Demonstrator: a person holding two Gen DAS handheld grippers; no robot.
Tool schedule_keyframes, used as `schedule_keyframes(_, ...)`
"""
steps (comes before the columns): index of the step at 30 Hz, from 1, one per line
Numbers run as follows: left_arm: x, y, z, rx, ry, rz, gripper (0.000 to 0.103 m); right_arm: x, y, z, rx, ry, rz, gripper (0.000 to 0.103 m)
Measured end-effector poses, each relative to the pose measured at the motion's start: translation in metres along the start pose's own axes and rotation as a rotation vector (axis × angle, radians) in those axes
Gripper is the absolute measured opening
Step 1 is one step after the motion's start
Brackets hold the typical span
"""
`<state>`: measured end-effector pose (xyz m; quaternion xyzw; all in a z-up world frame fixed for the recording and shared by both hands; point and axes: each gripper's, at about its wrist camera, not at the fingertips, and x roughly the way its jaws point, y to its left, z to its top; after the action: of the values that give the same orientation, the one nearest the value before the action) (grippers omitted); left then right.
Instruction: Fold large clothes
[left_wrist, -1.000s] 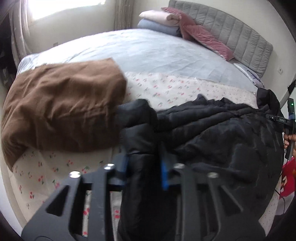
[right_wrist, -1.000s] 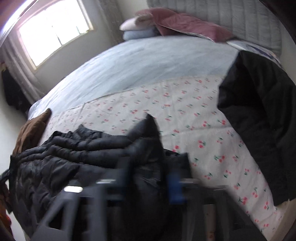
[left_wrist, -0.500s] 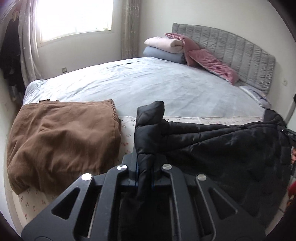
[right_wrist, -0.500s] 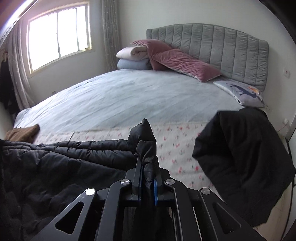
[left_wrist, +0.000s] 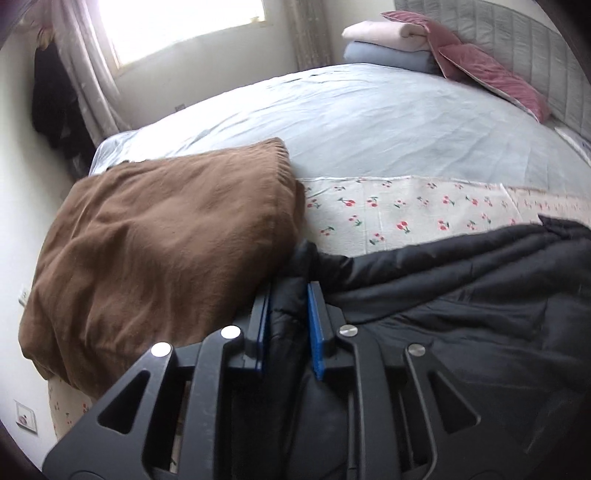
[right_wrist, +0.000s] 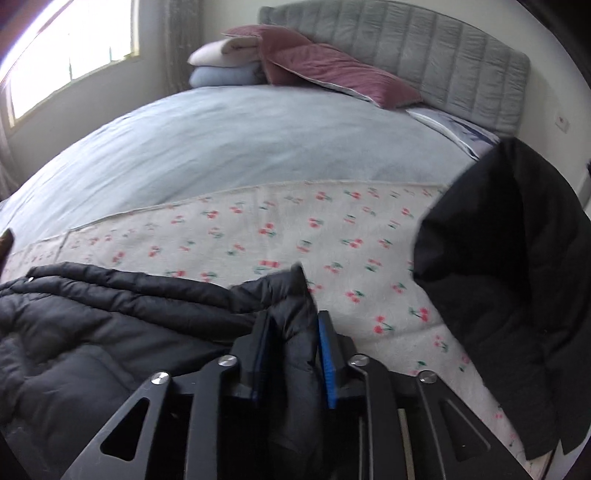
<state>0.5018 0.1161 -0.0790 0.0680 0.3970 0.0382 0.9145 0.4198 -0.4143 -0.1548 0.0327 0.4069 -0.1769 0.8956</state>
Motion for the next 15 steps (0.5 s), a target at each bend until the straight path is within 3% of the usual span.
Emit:
schedule_keyframes(3,-0.02,0.001,0.002,0.005,-0.039,0.007,0.024,-0.019,-0.003,0.0,-0.017,-0.034,-0.018,0.034)
schedule_keyframes(5,-0.046,-0.004,0.001,0.037,-0.084,-0.012,0.037,-0.04,0.003,-0.002,-0.061,-0.061,-0.012,0.044)
schedule_keyframes(7,-0.068,-0.01,-0.001,0.055,-0.108,-0.073,0.059,-0.064,0.014,-0.006,-0.1,-0.092,0.008,0.058)
schedule_keyframes(10,-0.106,-0.031,-0.01,0.082,-0.145,-0.201,0.074,-0.103,0.036,-0.018,-0.135,-0.137,0.107,0.07)
schedule_keyframes(12,-0.122,-0.055,-0.019,0.126,-0.136,-0.296,0.077,-0.122,0.06,-0.028,-0.157,-0.132,0.202,0.076)
schedule_keyframes(15,-0.13,-0.086,-0.037,0.189,-0.11,-0.379,0.08,-0.134,0.096,-0.05,-0.216,-0.082,0.338,0.079)
